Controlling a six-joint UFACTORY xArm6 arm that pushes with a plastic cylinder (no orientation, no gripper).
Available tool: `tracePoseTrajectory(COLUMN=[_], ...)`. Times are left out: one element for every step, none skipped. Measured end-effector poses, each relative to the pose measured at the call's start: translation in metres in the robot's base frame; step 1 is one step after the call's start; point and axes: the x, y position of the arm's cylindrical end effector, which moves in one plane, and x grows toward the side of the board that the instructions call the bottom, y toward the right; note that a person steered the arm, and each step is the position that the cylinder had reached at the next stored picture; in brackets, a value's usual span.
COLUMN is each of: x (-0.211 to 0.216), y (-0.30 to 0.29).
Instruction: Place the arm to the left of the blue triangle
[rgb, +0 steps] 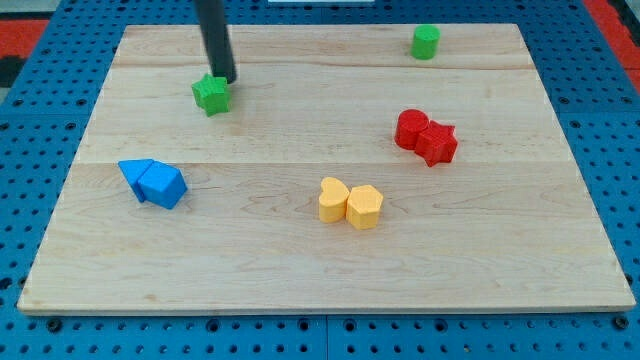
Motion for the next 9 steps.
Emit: tracePoseTrajectory(x=[0.028, 0.047, 0.055, 0.062, 0.108, 0.130, 0.149, 0.188, 0.194], y=[-0.020, -0.075, -0.099, -0.058, -0.042, -0.126, -0.176, -0.164, -0.118])
